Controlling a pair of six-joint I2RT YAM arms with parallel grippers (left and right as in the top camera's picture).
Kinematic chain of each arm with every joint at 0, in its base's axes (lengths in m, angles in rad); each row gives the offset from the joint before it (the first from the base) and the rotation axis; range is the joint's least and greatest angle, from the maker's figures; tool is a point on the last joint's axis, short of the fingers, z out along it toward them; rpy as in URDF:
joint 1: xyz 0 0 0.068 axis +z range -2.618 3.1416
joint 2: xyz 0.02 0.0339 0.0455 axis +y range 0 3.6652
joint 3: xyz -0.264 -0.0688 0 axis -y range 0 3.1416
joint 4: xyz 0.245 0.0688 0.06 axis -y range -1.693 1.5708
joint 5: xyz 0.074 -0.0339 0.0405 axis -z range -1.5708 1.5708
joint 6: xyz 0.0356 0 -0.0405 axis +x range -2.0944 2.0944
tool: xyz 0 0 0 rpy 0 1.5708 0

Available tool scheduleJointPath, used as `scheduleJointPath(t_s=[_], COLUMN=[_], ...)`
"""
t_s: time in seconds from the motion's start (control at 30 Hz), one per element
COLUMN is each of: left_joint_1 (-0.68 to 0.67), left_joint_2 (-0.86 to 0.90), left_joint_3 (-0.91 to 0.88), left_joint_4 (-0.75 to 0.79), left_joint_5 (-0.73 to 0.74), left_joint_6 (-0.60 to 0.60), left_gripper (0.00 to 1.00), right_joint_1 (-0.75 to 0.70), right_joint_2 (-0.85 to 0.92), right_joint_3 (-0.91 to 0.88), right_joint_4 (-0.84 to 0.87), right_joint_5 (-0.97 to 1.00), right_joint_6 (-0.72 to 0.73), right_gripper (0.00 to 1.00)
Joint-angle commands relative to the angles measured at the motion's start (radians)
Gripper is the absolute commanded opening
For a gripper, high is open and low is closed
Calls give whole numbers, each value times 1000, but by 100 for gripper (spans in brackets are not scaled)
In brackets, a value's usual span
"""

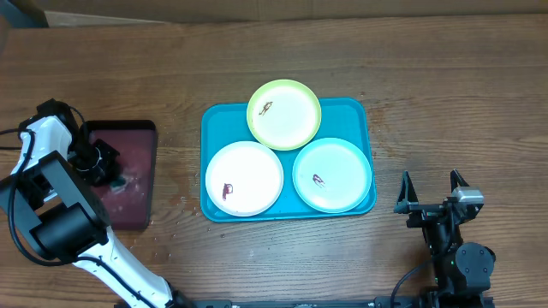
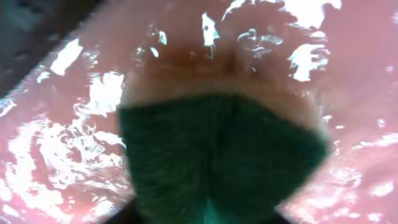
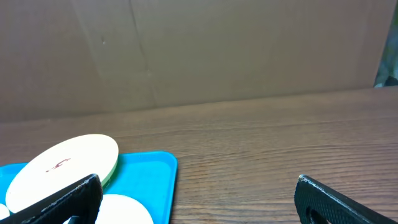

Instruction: Clean dirty plates on tray and stack at the side

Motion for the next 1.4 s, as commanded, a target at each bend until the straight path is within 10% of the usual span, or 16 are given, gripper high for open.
scheduleJointPath(t_s=[0.0,0.37,0.6,1.13,1.37], left_joint_1=[-2,-2,-2,-2,-2], left_joint_2=[19,19,19,18,18], left_joint_3=[-13,-13,-13,327,606], left_joint_4=[10,43,46,-306,-478], left_joint_5=[-28,-82,-113,-79,190], left_joint_6=[-2,-1,-2,-1,111], left_gripper=[100,90,4,4,4], right_joint_1=[2,2,2,2,2], right_joint_2=[-10,-10,-10,-10,-10], right_joint_3=[-10,-10,-10,-10,-10], right_joint_4=[6,6,6,6,6], right_joint_5=[6,6,6,6,6], right_joint_6=[-3,-3,-3,-3,-3], right_gripper=[100,100,100,100,100])
